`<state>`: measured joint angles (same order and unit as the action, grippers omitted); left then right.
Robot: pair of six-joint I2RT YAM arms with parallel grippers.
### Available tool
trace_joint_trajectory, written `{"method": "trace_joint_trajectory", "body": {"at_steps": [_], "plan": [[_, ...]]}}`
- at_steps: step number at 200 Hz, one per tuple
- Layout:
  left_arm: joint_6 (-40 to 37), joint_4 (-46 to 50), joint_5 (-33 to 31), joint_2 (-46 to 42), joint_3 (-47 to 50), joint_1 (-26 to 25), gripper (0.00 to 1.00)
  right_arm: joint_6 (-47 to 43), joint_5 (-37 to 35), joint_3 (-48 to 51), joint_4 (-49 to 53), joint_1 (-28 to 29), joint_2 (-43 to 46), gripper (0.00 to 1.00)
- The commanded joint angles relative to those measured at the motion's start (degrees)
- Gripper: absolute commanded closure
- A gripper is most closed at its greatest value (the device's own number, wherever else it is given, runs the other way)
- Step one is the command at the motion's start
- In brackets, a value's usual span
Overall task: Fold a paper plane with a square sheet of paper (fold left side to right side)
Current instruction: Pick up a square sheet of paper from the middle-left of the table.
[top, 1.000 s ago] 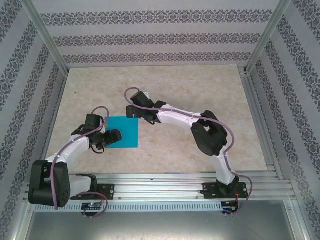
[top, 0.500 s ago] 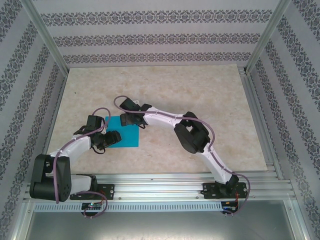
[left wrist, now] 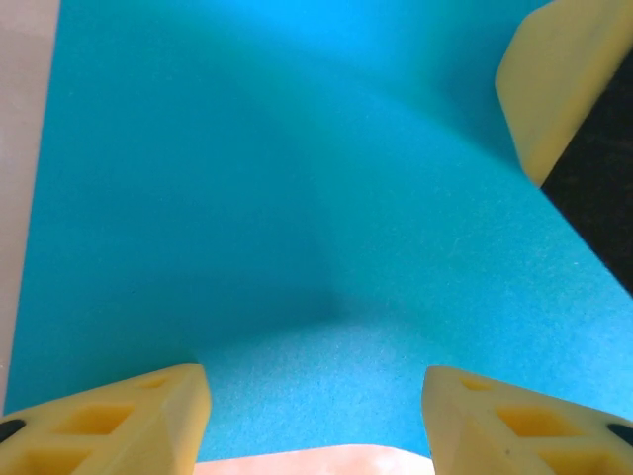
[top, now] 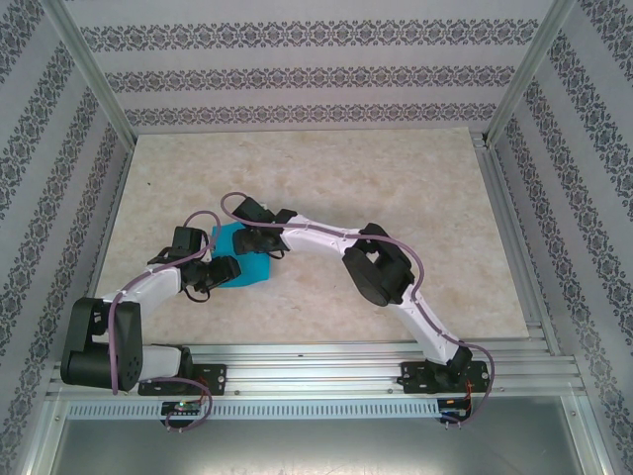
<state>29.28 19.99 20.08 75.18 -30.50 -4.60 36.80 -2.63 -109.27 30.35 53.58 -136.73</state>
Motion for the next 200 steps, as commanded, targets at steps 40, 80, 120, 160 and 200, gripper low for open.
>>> {"method": "trace_joint_trajectory", "body": {"at_steps": [40, 80, 120, 160, 200], "plan": [[-0.2, -0.5, 2.6, -4.2, 0.4, 0.5, 0.35, 3.1, 9.5, 13.3, -12.1, -2.5, 10.8, 0.65], [-1.2, 4.6, 2.1, -12.6, -5.9, 0.5, 0.27, 5.0, 13.3, 30.0, -26.6, -6.3, 23.9, 0.82], [-1.7, 2.5, 6.1, -17.1, -11.7, 0.5, 0.2, 4.1, 21.2, 44.2, -39.3, -12.8, 37.5, 0.84], [-3.0, -7.7, 19.5, -15.9, -15.7, 0.5, 0.16, -3.1, 32.7, 50.7, -40.3, -19.6, 51.5, 0.84], [2.0, -22.7, 31.7, -12.6, -17.6, 0.4, 0.12, -9.1, 40.7, 52.8, -34.2, -24.4, 62.7, 0.83]]}}
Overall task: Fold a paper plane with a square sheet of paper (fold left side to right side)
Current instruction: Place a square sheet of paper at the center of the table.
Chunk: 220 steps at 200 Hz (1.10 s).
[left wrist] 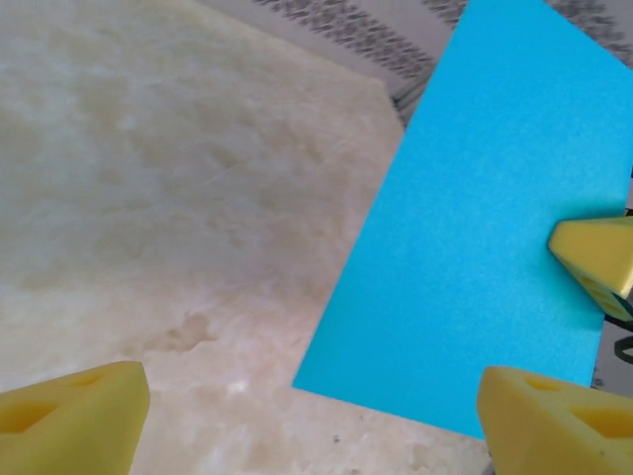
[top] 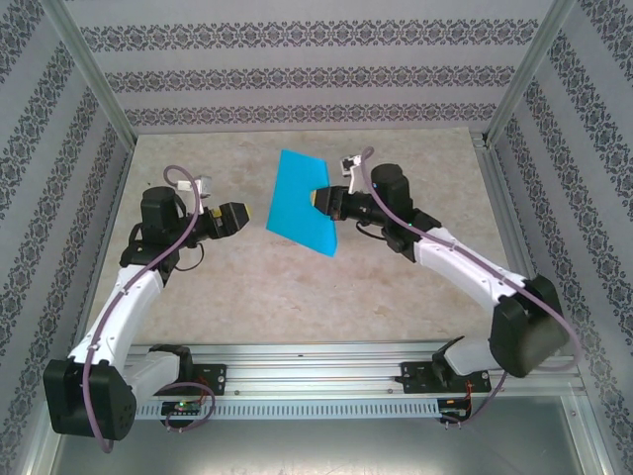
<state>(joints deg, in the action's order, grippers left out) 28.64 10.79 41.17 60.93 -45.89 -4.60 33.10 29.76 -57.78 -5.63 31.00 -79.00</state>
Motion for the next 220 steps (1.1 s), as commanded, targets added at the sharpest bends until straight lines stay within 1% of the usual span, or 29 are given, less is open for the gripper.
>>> {"method": "trace_joint_trajectory", "body": {"at_steps": [1, 18, 27, 43, 64, 78, 97, 113, 142, 152, 164, 174, 181, 184, 196, 213, 220], "plan": [[2.9, -13.9, 10.9, 1.8, -2.2, 0.3, 0.12, -5.4, 8.5, 1.3, 1.8, -1.9, 5.1, 0.83], [6.2, -20.6, 14.8, 3.1, -2.7, -0.3, 0.12, -5.4, 11.6, 1.6, 2.4, -2.7, 7.5, 0.83], [6.3, -21.6, 15.9, 3.6, -3.3, -1.1, 0.1, -5.2, 13.0, 1.5, 2.5, -2.7, 8.4, 0.83], [5.8, -22.5, 17.8, 4.3, -4.7, -3.2, 0.09, -4.8, 14.6, 1.4, 2.7, -2.7, 9.6, 0.83], [4.6, -22.4, 19.9, 5.3, -6.2, -6.7, 0.1, -4.5, 15.2, 1.3, 2.8, -2.6, 10.3, 0.83], [3.1, -21.4, 20.0, 5.8, -7.0, -8.8, 0.1, -4.5, 15.4, 1.1, 3.2, -2.5, 10.4, 0.83], [0.7, -18.6, 19.9, 7.2, -8.7, -11.5, 0.16, -4.2, 16.5, 1.1, 2.5, -2.4, 10.4, 0.83], [-1.1, -15.9, 19.9, 8.7, -10.6, -13.1, 0.25, -4.2, 17.0, 1.2, 2.4, -2.3, 10.3, 0.84], [-3.1, -13.1, 18.6, 10.0, -11.6, -13.9, 0.49, -4.8, 15.7, 1.8, 3.3, -2.4, 10.8, 0.83], [-3.1, -13.0, 18.1, 10.2, -11.4, -13.9, 0.61, -5.1, 15.1, 2.0, 3.7, -2.6, 11.0, 0.83], [-3.1, -12.3, 17.0, 10.4, -11.2, -14.1, 0.79, -5.4, 14.2, 2.2, 4.4, -2.8, 11.2, 0.8], [-3.2, -11.5, 15.9, 10.5, -10.8, -14.2, 0.93, -6.4, 12.6, 2.1, 6.0, -3.0, 11.4, 0.74], [-3.3, -10.8, 14.9, 10.6, -10.5, -14.3, 1.0, -7.6, 10.5, 1.8, 8.1, -3.3, 11.6, 0.69], [-3.3, -10.5, 14.4, 10.7, -10.2, -14.3, 1.0, -8.1, 9.5, 1.8, 9.1, -3.4, 11.7, 0.66], [-2.8, -10.1, 12.5, 11.2, -8.9, -14.5, 1.0, -10.1, 3.8, 1.4, 13.8, -4.2, 12.1, 0.5], [-1.4, -10.3, 10.3, 12.6, -6.0, -14.6, 1.0, -11.4, -4.9, 1.3, 20.0, -6.4, 12.3, 0.38], [-0.7, -10.7, 9.2, 13.5, -4.5, -14.7, 1.0, -11.4, -7.5, 1.4, 21.9, -7.5, 12.1, 0.36]]}}
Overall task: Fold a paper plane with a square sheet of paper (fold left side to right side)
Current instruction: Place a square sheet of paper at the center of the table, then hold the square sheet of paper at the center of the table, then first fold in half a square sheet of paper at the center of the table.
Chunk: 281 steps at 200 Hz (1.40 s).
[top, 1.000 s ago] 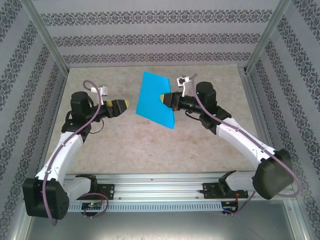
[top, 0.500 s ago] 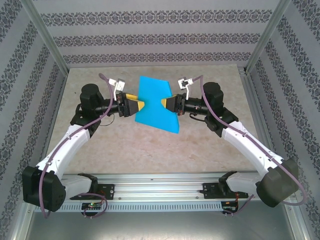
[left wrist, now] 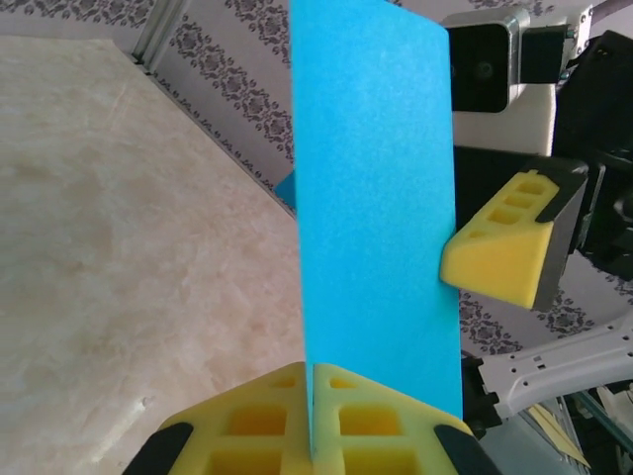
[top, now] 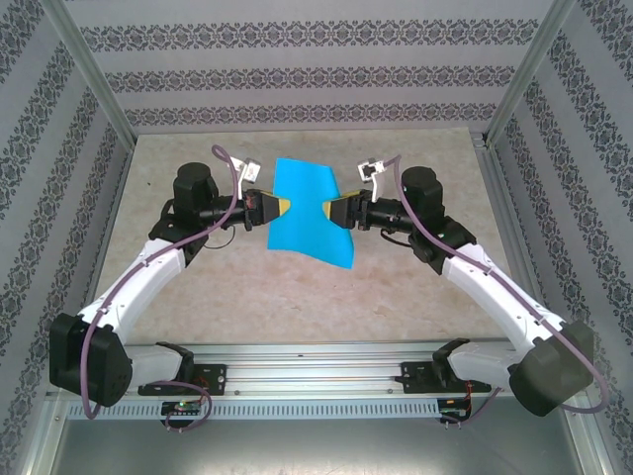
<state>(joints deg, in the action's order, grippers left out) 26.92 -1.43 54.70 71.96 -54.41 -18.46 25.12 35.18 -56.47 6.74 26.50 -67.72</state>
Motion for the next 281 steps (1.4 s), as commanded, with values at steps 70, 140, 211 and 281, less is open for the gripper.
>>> {"method": "trace_joint_trajectory", "body": {"at_steps": [70, 140, 211, 281], "plan": [[5.4, -1.2, -14.4, 14.8, 13.4, -0.9, 1.0, 3.5, -15.1, 5.8, 5.8, -1.4, -7.3, 0.42], [3.3, 4.7, -18.4, 17.5, 12.2, -0.9, 0.88, 15.6, -13.8, 3.6, -3.3, 7.2, -28.2, 0.66], [7.7, 0.0, -12.9, 16.9, 12.4, -0.9, 0.54, 15.6, -14.8, -0.7, 1.7, 8.7, -38.7, 0.75], [11.7, -4.1, -10.4, 17.6, 10.6, -2.8, 0.49, 16.2, -13.0, -0.6, -1.1, 7.9, -38.8, 0.75]]}}
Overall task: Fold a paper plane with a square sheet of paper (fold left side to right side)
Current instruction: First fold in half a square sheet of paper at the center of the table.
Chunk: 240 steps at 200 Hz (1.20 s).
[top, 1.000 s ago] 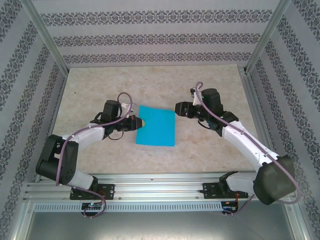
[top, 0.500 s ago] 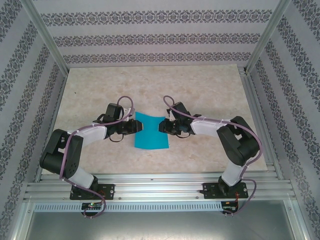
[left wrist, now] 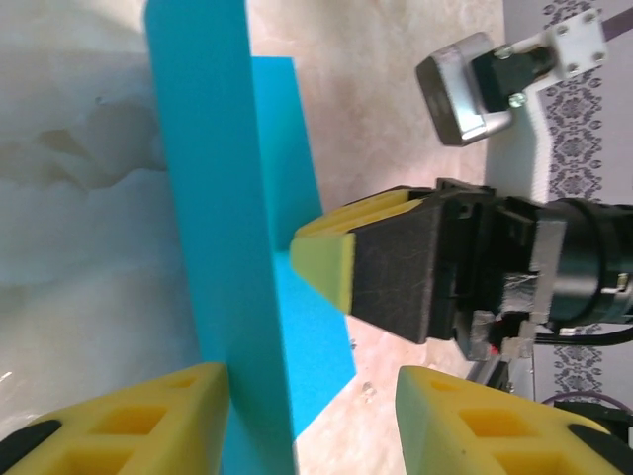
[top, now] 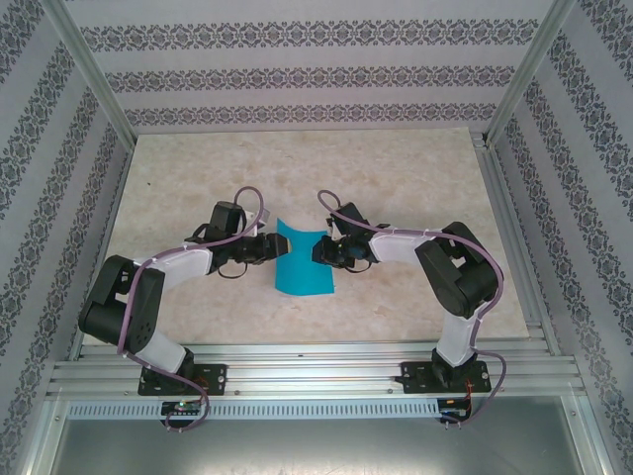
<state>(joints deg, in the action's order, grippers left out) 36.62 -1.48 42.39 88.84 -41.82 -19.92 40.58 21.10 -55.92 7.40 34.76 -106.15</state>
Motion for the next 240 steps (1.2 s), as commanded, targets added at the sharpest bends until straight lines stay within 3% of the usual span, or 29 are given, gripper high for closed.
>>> {"method": "trace_joint_trajectory", "body": {"at_steps": [1, 72, 115, 147, 191, 240], "plan": [[2.1, -4.1, 1.9, 0.8, -2.0, -1.3, 0.49, 0.8, 1.1, -1.1, -1.8, -0.4, -0.4, 0.74], [3.4, -6.1, 1.2, 4.7, -4.4, -3.7, 0.46, 1.8, 2.2, 0.3, -3.6, -2.7, 2.2, 0.72], [3.4, -6.6, 0.6, 6.7, -5.5, -5.2, 0.45, 5.6, 6.5, 3.9, -10.7, -6.6, 8.3, 0.58], [3.7, -6.8, 0.2, 7.7, -6.1, -5.5, 0.45, 10.7, 11.9, 3.6, -18.1, -6.7, 6.8, 0.51], [3.7, -6.8, -0.2, 7.9, -6.2, -5.8, 0.45, 14.7, 13.3, 3.0, -23.6, -5.4, 2.9, 0.53], [3.8, -6.8, -0.4, 8.3, -6.4, -5.8, 0.45, 16.4, 13.8, 3.1, -24.8, -4.6, 1.2, 0.64]]}}
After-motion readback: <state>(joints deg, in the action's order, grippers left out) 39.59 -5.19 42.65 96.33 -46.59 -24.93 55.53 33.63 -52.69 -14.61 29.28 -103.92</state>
